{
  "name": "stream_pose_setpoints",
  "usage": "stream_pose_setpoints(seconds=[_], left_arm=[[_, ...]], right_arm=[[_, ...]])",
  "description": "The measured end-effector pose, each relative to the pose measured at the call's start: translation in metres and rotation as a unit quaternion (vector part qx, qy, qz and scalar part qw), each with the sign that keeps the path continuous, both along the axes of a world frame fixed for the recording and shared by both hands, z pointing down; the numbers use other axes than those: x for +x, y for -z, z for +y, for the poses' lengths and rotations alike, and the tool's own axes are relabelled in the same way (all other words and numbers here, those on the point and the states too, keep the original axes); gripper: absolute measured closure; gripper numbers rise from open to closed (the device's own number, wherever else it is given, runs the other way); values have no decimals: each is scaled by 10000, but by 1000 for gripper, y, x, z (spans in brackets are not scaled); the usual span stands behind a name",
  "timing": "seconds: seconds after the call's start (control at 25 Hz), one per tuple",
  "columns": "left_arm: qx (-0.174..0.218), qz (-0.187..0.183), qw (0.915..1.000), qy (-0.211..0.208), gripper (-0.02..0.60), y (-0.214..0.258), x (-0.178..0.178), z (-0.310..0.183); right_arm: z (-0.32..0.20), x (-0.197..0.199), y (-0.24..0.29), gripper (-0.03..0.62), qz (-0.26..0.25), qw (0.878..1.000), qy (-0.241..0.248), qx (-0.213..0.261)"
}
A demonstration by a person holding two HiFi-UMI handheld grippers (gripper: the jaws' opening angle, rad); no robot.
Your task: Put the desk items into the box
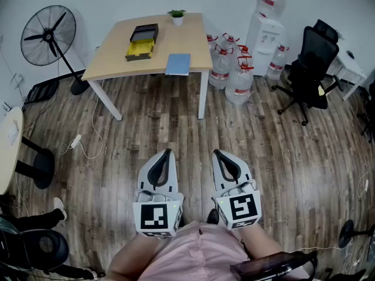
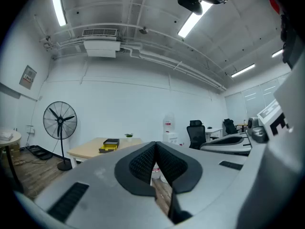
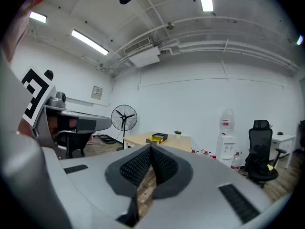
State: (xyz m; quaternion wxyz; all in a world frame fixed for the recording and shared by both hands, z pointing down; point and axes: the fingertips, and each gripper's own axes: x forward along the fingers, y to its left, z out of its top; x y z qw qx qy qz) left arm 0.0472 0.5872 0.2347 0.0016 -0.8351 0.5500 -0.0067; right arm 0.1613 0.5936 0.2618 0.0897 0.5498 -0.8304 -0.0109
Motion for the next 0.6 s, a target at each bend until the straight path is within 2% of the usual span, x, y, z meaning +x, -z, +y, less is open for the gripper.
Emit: stream_pose_setpoints(seconds=[0.36, 0.6], left_arm=[[-24, 42, 9999, -117, 571, -8, -30, -3], [-4, -15, 9996, -282, 571, -14, -54, -7]], right_arm=[[-3, -31, -12, 594, 15, 9999, -90, -105], [-2, -56, -13, 592, -133, 9998, -161, 35]])
